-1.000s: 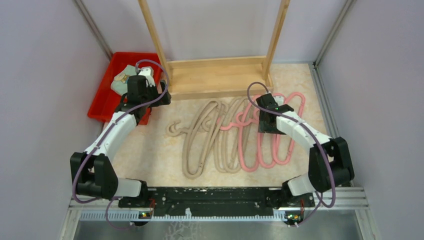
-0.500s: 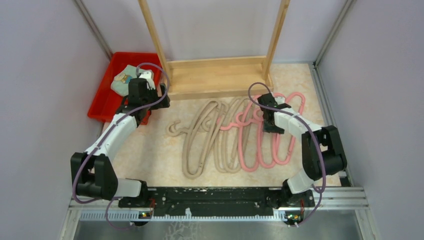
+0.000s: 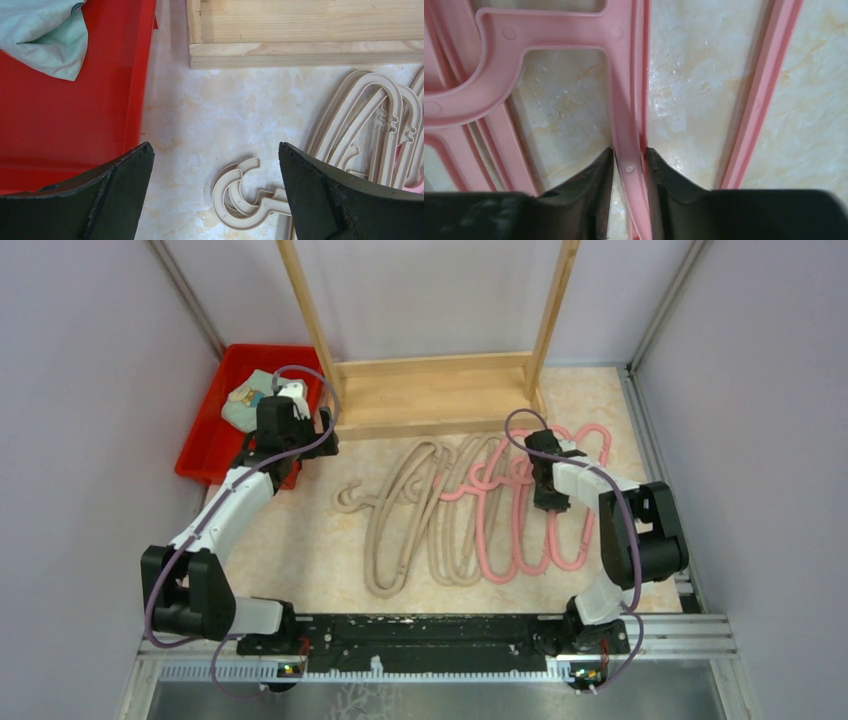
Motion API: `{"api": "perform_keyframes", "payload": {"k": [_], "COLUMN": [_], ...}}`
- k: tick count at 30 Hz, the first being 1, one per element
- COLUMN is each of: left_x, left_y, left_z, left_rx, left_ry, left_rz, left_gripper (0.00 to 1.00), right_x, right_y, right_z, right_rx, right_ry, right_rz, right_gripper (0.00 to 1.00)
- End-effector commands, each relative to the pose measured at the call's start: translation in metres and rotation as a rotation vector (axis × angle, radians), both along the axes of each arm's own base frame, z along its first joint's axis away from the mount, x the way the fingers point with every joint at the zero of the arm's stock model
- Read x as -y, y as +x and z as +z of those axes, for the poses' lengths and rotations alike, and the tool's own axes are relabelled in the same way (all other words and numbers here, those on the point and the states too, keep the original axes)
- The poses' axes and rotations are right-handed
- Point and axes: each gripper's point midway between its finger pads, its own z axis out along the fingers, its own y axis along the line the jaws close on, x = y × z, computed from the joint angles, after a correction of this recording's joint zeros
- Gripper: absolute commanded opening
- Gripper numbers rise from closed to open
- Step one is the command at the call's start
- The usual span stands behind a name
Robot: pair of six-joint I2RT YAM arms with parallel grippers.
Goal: Organize the hangers
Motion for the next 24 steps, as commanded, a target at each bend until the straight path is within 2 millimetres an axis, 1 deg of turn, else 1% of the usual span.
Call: {"api": "perform_keyframes", "payload": {"k": [1,2,3,5,7,8,10,12,13,15,16,17,19,22,24], "left_x": [0.001,0.001,0.001,0.001,0.0,0.0,0.0,0.0,0.0,0.0,0.0,0.0,0.0,0.003,0.004], "left_y": [0.002,0.002,0.002,0.002,0.002,0.002,0.003,0.004,0.005,0.006,0.006,0.007,0.008,0.01,0.011], "left_z": [0.008,0.008,0.006,0.004,0.003,0.002,0.001,0.001,0.001,0.001,0.0,-0.001,-0.002,-0.003,-0.002], "left_rx": [0.026,0.024,0.022,0.016,0.016,0.015,0.013,0.013,0.013,0.014,0.013,0.011,0.008,0.004,0.003], "left_ry": [0.011,0.012,0.013,0.013,0.013,0.013,0.013,0.014,0.014,0.016,0.017,0.017,0.013,-0.002,-0.01], "left_rz": [-0.003,-0.003,-0.001,-0.001,0.0,0.001,0.003,0.005,0.004,0.008,0.009,0.01,0.011,0.008,0.006], "left_gripper": [1.0,0.99,1.0,1.0,0.99,0.99,1.0,1.0,1.0,1.0,1.0,1.0,1.0,0.99,1.0], "right_x": [-0.004,-0.004,-0.002,0.001,0.003,0.004,0.002,-0.004,-0.008,-0.016,-0.021,-0.026,-0.036,-0.066,-0.087], "right_y": [0.005,0.004,0.003,0.001,0.001,0.0,0.003,0.005,0.005,0.001,0.0,-0.002,-0.007,-0.012,-0.013], "right_z": [-0.009,-0.01,-0.01,-0.009,-0.003,0.002,0.018,0.041,0.055,0.087,0.108,0.124,0.15,0.189,0.222], "right_rx": [-0.001,-0.005,-0.008,-0.015,-0.008,-0.003,0.021,0.051,0.07,0.111,0.158,0.19,0.23,0.27,0.318], "right_ry": [0.014,0.01,0.004,-0.014,-0.024,-0.026,-0.015,0.02,0.047,0.106,0.142,0.177,0.242,0.396,0.506], "right_rz": [0.003,-0.001,-0.004,-0.008,-0.01,-0.009,-0.006,0.005,0.013,0.035,0.055,0.074,0.11,0.233,0.308], "right_gripper": [0.18,0.08,0.01,0.0,0.0,0.0,0.0,0.0,0.0,0.0,0.0,0.0,0.0,0.0,0.0]}}
